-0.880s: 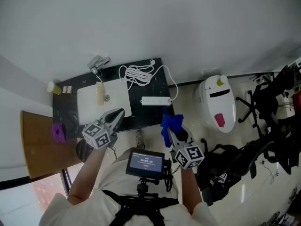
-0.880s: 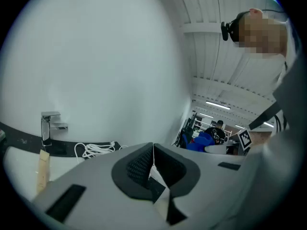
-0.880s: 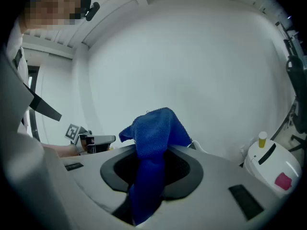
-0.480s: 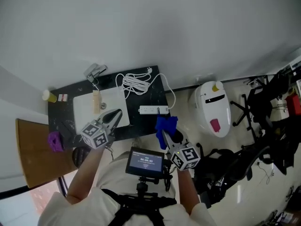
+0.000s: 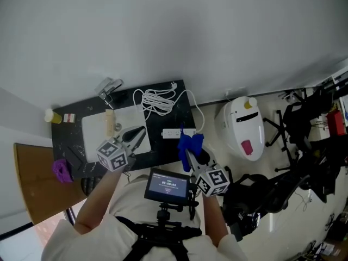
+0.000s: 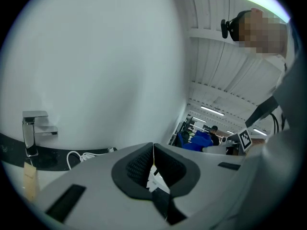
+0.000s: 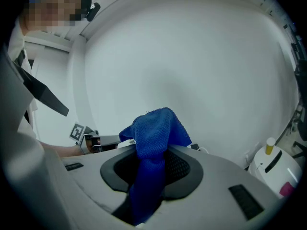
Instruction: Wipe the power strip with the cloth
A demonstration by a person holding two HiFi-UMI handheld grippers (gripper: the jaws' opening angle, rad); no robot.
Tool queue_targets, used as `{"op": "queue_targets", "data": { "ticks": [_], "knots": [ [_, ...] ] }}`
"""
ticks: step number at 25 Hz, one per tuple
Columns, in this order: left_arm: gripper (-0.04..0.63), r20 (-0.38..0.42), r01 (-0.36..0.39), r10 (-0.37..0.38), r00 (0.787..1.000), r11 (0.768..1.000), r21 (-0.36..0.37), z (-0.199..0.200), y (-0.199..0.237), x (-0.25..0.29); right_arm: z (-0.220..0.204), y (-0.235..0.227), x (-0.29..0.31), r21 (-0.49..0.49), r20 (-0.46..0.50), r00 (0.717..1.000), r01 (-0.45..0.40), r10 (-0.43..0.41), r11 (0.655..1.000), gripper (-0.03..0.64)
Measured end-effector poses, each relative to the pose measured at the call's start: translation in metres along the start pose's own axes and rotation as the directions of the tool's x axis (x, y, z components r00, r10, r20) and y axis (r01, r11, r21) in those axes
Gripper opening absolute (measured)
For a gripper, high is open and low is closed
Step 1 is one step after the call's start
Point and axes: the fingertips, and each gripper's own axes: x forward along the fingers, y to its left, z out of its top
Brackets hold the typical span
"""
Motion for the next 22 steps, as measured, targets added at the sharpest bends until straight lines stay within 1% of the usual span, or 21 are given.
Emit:
{"op": "queue_targets", "data": {
  "ticks": [6, 11, 14, 17, 22],
  "knots": [
    [0.006, -0.022, -0.003, 0.003, 1.000, 1.000, 0.000, 0.000, 0.041, 0.008, -0.005, -0.006, 0.043, 0.013, -0.010, 1.000, 0.024, -0.023, 1.000, 0.103],
    [0.008, -0.040, -0.015, 0.016, 0.999, 1.000, 0.018, -0.002, 0.061, 0.010, -0.001, -0.006, 0.067, 0.013, -0.006, 0.999, 0.035, -0.035, 0.999, 0.103],
    [0.006, -0.040, -0.015, 0.015, 0.999, 1.000, 0.006, -0.002, 0.072, 0.011, -0.003, -0.003, 0.079, 0.010, -0.013, 0.999, 0.032, -0.032, 0.999, 0.103],
    [0.006, -0.046, -0.006, 0.005, 0.999, 1.000, -0.016, -0.006, 0.078, 0.016, -0.007, -0.004, 0.091, 0.001, -0.030, 0.999, 0.028, -0.028, 1.000, 0.103],
    [0.006, -0.080, 0.021, -0.021, 0.997, 1.000, 0.005, -0.013, 0.077, 0.028, -0.017, -0.011, 0.112, -0.002, -0.066, 0.998, 0.021, -0.021, 1.000, 0.101]
  ]
}}
